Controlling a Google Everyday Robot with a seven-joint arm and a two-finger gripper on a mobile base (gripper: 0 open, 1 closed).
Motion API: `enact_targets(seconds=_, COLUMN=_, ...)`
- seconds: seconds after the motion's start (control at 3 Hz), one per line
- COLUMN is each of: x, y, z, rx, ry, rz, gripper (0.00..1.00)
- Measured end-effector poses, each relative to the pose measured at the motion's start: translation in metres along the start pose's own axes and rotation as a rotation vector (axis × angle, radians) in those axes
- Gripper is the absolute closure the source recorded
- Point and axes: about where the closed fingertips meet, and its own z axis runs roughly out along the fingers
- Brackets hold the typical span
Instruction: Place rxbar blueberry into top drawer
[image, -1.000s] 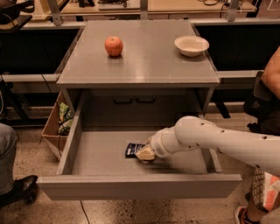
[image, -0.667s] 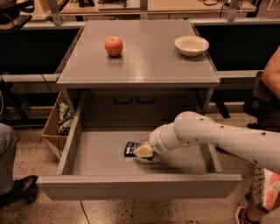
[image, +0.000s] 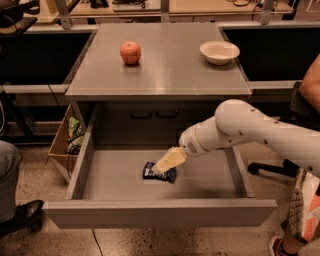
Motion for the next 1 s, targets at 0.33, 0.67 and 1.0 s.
enact_targets(seconds=0.33, x=-0.005, y=0.014, z=-0.067, rx=-0.031, ry=-0.036, rz=-0.002, gripper=0.0)
enact_targets(seconds=0.67, x=-0.017, y=0.035, z=-0.148, rx=0.006, ry=-0.058, rz=-0.019, gripper=0.0)
enact_targets(seconds=1.0, x=-0.021, y=0.043, z=-0.156, rx=0.01, ry=-0.05, rz=-0.033, gripper=0.0)
